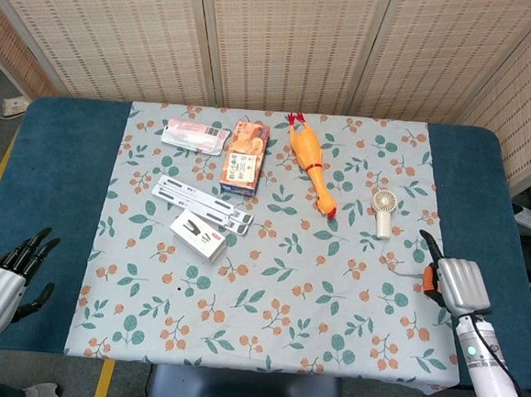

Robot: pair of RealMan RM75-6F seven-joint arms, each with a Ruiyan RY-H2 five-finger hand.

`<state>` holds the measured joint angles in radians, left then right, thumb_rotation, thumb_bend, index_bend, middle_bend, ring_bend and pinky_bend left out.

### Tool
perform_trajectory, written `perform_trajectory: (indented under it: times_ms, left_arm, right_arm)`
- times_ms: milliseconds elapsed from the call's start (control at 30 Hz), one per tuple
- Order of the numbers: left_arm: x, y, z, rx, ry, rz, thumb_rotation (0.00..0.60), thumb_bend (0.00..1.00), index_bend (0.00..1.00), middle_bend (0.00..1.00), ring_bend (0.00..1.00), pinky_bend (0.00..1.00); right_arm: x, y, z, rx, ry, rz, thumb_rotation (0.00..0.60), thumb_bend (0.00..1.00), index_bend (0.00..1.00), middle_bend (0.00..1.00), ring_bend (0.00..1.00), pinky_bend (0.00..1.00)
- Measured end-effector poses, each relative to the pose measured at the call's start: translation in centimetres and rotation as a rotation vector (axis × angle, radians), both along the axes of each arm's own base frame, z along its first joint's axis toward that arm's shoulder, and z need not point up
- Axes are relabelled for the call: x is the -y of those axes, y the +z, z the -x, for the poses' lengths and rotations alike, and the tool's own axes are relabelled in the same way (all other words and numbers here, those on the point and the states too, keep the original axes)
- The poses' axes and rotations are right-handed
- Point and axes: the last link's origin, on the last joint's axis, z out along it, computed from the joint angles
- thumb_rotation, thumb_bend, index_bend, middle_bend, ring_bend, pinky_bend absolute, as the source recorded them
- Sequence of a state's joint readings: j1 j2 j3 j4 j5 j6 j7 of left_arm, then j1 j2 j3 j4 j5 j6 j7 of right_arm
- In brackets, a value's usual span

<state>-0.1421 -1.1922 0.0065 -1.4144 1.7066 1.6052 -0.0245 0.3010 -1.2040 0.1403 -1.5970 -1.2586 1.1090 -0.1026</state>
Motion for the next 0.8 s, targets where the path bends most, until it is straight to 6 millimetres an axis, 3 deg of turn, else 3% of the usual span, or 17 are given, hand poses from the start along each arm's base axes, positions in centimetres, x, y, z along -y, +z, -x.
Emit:
perform_trajectory:
  times_ms: [367,800]
  left_arm:
    - [0.2,0.1,0.0,0.0,0.003,0.006,0.6,0.38,0.11,0.03,0.15,0.43]
    - [0.3,0.1,0.0,-0.007,0.009,0.015,0.6,0.38,0.11,0.03,0.15,0.43]
  right_arm:
    - [4.4,-1.5,-0.2,0.021,-0.109,-0.066,0.6,0.7,0.04,0.77,0.57,0.73]
    - [6.5,-3.6,0.5,0.045,-0.135,-0.091,0.6,0.7,0.05,0.77,0.57,0.73]
